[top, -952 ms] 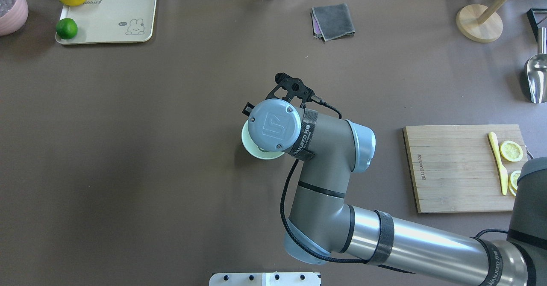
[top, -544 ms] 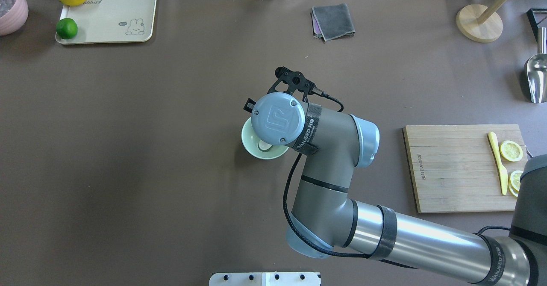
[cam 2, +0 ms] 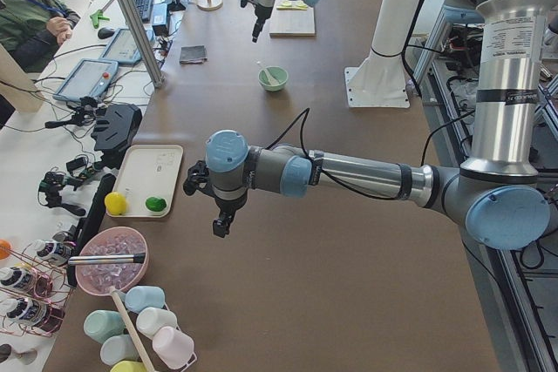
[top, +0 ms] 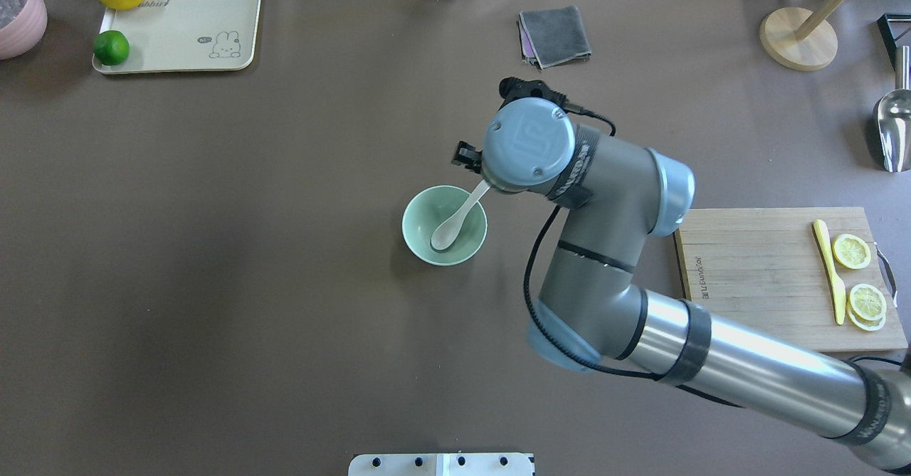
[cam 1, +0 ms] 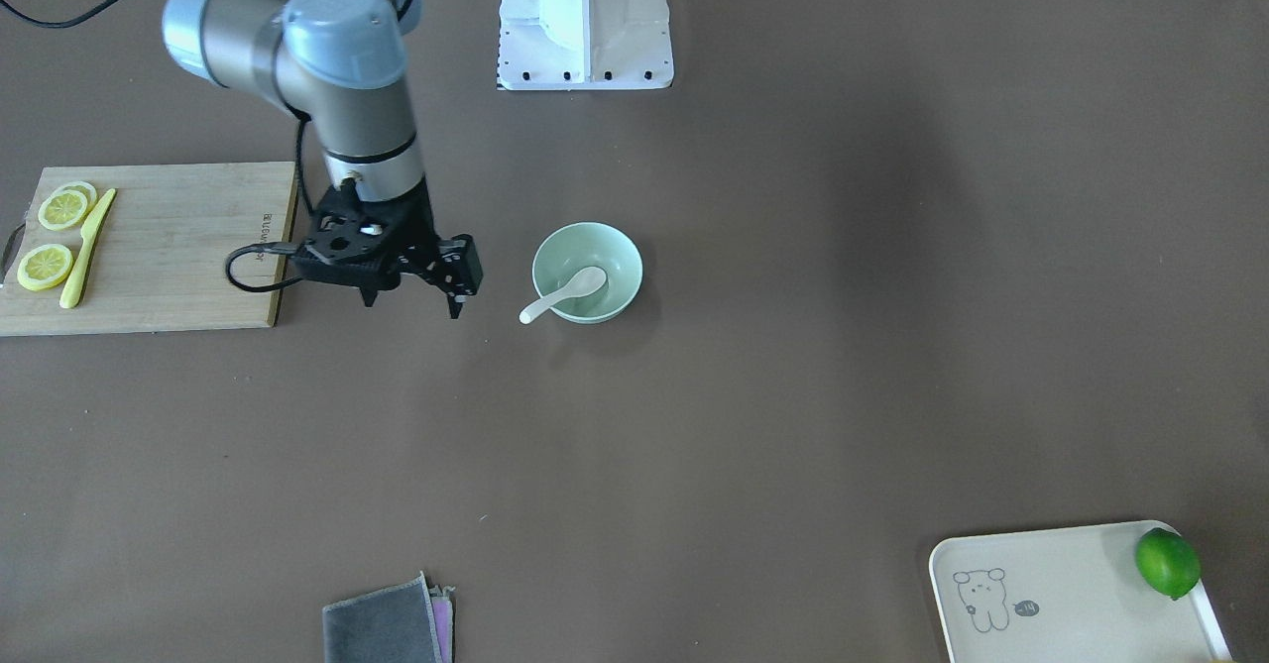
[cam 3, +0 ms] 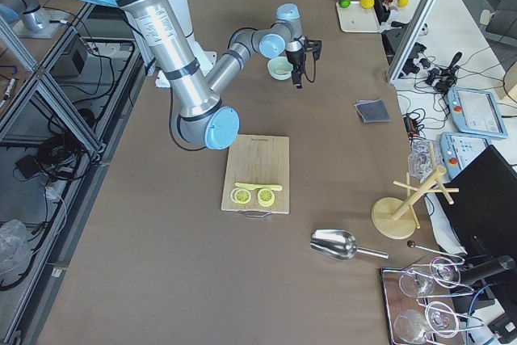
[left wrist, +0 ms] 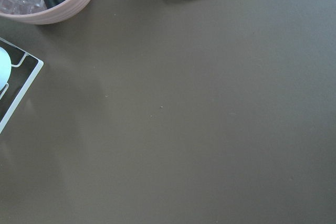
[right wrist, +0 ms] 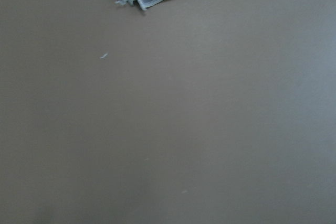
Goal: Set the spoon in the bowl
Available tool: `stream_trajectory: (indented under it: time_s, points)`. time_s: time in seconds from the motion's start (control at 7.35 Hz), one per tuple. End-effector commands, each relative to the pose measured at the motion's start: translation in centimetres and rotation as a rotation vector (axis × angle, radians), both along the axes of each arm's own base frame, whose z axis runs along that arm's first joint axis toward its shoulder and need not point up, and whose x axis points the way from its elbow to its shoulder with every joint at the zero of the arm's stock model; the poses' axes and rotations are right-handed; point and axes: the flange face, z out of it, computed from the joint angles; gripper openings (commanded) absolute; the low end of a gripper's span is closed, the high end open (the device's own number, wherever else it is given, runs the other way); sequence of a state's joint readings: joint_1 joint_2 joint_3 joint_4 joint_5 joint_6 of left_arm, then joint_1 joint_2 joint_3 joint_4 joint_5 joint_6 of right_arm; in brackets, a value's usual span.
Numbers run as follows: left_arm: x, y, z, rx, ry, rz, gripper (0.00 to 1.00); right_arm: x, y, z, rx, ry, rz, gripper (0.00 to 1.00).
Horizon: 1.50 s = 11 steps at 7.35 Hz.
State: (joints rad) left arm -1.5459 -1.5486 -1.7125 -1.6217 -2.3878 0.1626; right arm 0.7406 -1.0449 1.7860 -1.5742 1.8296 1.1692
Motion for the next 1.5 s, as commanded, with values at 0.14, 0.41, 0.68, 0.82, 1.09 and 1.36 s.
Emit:
stream_trajectory:
  time_s: [0.14, 0.41, 0.68, 0.82, 1.09, 1.36]
  points:
    - [-3.3, 4.6, 3.8, -0.034, -0.014, -0.065, 0.98, 20.7, -1.2, 11.7, 0.098, 0.044, -0.258, 1.0]
    - [-3.5, 6.3, 5.0, -0.074, -0.006, -0.077, 0.98, 32.5, 1.4, 20.7, 0.125, 0.065, -0.354, 1.0]
    - [-4.6, 6.9, 5.8, -0.138, 0.008, -0.107, 0.98, 42.7, 5.9, 29.1, 0.137, 0.085, -0.404, 1.0]
    - [-4.7, 6.3, 5.2, -0.172, 0.004, -0.109, 0.98, 46.6, 8.8, 33.3, 0.095, 0.081, -0.38, 1.0]
    - [-4.7, 6.1, 5.0, -0.174, 0.003, -0.108, 0.98, 49.8, 13.8, 39.6, -0.01, 0.017, -0.317, 1.0]
    - [-4.8, 6.2, 5.1, -0.175, 0.003, -0.109, 0.98, 49.9, 15.5, 42.7, -0.069, -0.072, -0.29, 1.0]
